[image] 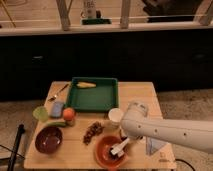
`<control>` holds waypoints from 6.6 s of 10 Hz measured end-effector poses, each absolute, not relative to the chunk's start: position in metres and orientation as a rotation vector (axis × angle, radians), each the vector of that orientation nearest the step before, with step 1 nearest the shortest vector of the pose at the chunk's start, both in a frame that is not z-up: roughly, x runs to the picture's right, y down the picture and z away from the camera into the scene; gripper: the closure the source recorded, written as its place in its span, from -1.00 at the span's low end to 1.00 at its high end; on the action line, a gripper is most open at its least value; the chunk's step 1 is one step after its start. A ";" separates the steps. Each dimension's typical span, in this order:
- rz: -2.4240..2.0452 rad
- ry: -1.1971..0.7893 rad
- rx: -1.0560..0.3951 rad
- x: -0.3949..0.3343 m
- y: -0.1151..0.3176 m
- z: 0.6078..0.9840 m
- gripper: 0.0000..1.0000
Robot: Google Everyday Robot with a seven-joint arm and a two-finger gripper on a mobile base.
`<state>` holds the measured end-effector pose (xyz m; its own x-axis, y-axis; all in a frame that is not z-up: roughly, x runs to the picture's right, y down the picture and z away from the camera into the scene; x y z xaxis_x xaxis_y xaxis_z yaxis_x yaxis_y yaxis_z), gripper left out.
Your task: Wipe red bowl with brush
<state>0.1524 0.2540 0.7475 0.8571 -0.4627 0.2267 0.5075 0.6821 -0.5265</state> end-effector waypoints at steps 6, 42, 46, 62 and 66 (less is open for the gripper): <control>-0.592 -0.097 -0.577 0.114 0.231 0.751 1.00; -0.627 -0.078 -0.622 0.131 0.221 0.742 1.00; -0.709 -0.150 -0.592 0.093 0.227 0.732 1.00; -0.776 -0.217 -0.598 0.095 0.215 0.736 1.00; -0.789 -0.236 -0.595 0.090 0.216 0.736 1.00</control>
<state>0.0904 0.2161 0.7359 0.6893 -0.5956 0.4125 0.7242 0.5526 -0.4124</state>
